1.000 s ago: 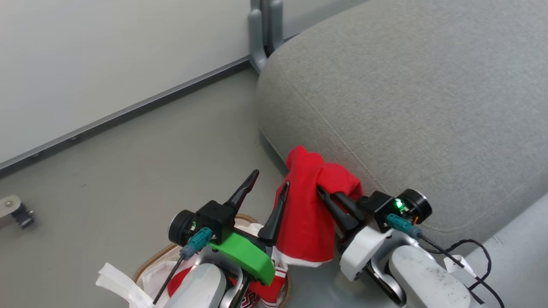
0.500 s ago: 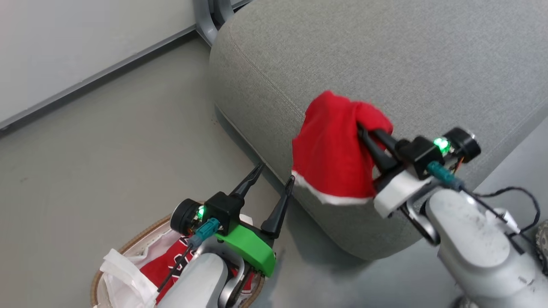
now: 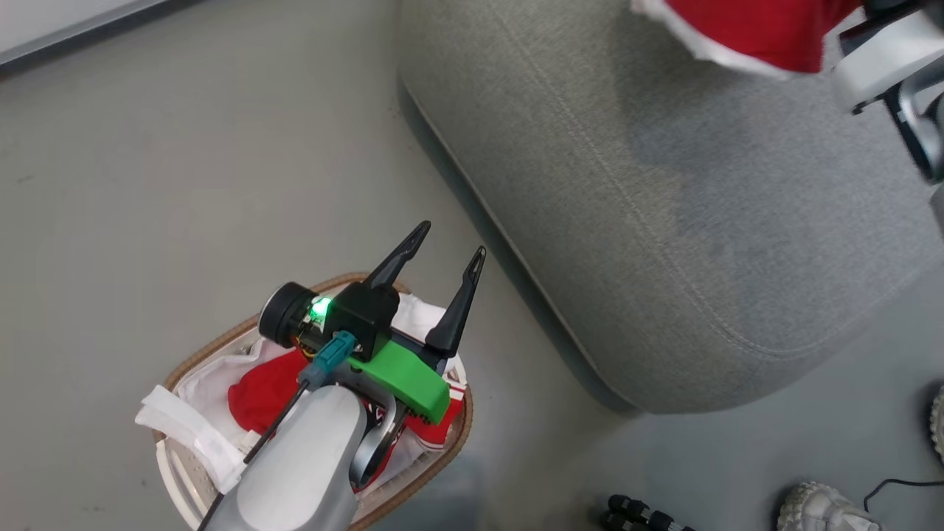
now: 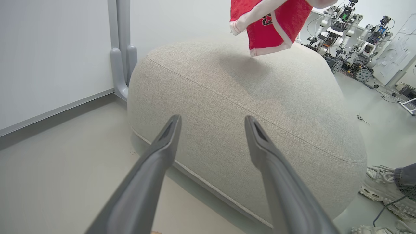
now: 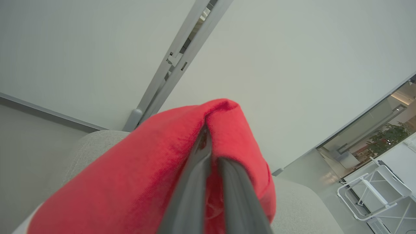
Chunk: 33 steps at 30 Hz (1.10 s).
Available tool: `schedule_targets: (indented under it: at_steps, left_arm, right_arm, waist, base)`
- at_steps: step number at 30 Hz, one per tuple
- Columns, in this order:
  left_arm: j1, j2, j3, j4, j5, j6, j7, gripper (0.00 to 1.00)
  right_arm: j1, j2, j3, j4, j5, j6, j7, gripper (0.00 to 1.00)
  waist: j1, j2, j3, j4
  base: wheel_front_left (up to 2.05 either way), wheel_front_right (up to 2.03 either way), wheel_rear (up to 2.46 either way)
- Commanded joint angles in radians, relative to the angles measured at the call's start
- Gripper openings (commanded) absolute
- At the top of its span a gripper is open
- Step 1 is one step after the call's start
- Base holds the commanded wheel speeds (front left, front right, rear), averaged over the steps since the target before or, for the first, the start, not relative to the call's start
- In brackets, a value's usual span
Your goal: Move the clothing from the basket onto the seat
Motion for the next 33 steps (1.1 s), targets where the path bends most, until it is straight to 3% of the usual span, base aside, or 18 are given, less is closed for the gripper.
schedule_targets:
  at_steps: [1, 6, 11, 19, 20, 21, 22, 23, 24, 29, 33]
  left_arm:
    - [-0.031, 0.011, 0.0, -0.006, 0.004, -0.002, -0.001, 1.0]
    - [-0.058, 0.02, 0.011, -0.013, 0.007, -0.002, -0.001, 1.0]
    - [-0.065, 0.026, 0.025, -0.017, 0.012, -0.002, -0.001, 1.0]
    - [-0.051, 0.028, 0.037, -0.012, 0.009, -0.002, -0.001, 1.0]
    - [-0.049, 0.028, 0.039, -0.01, 0.006, -0.002, -0.001, 1.0]
    - [-0.046, 0.027, 0.043, -0.009, 0.004, -0.002, -0.001, 1.0]
    - [-0.044, 0.026, 0.045, -0.009, 0.002, -0.002, -0.001, 1.0]
    - [-0.042, 0.025, 0.05, -0.009, 0.001, -0.002, -0.001, 1.0]
    - [-0.039, 0.024, 0.055, -0.007, 0.0, -0.002, -0.001, 1.0]
    - [-0.006, 0.014, 0.087, -0.001, -0.004, -0.002, -0.001, 1.0]
    - [0.03, 0.004, 0.136, 0.005, 0.001, -0.002, -0.001, 1.0]
  right_arm:
    - [-0.031, -0.008, -0.022, 0.024, 0.0, -0.002, -0.002, 0.0]
    - [-0.079, -0.034, -0.105, 0.134, -0.008, -0.002, -0.002, 0.0]
    - [-0.041, 0.006, -0.198, 0.191, -0.04, -0.002, -0.001, 0.0]
    - [0.031, 0.079, -0.374, 0.269, -0.13, -0.002, -0.001, 0.0]
    - [0.04, 0.087, -0.396, 0.271, -0.14, -0.002, -0.001, 0.11]
    - [0.054, 0.097, -0.422, 0.272, -0.151, -0.002, -0.002, 0.4]
    - [0.065, 0.102, -0.442, 0.27, -0.158, -0.002, -0.001, 0.45]
    - [0.083, 0.109, -0.469, 0.263, -0.17, -0.002, -0.002, 0.66]
    - [0.099, 0.117, -0.488, 0.265, -0.178, -0.002, -0.001, 1.0]
    - [0.194, 0.159, -0.554, 0.224, -0.209, -0.002, -0.001, 1.0]
    - [0.287, 0.19, -0.543, 0.174, -0.206, -0.002, -0.001, 1.0]
  waist:
    - [-0.0002, 0.0038, 0.116, 0.12]
    - [-0.0002, 0.0038, 0.184, 0.193]
    - [-0.0002, 0.0038, 0.23, 0.237]
    - [-0.0002, 0.0038, 0.245, 0.25]
    - [-0.0002, 0.0038, 0.24, 0.249]
    - [-0.0002, 0.0038, 0.231, 0.248]
    - [-0.0002, 0.0038, 0.224, 0.246]
    - [-0.0002, 0.0038, 0.215, 0.243]
    - [-0.0002, 0.0038, 0.205, 0.24]
    - [-0.0002, 0.0038, 0.132, 0.227]
    - [-0.0002, 0.0038, 0.064, 0.221]
  base:
    - [0.0, 0.0, 0.0]
    - [0.0, 0.0, 0.0]
    - [0.0, 0.0, 0.0]
    - [0.0, 0.0, 0.0]
    - [0.0, 0.0, 0.0]
    - [0.0, 0.0, 0.0]
    - [0.0, 0.0, 0.0]
    - [0.0, 0.0, 0.0]
    - [0.0, 0.0, 0.0]
    - [0.0, 0.0, 0.0]
    - [0.0, 0.0, 0.0]
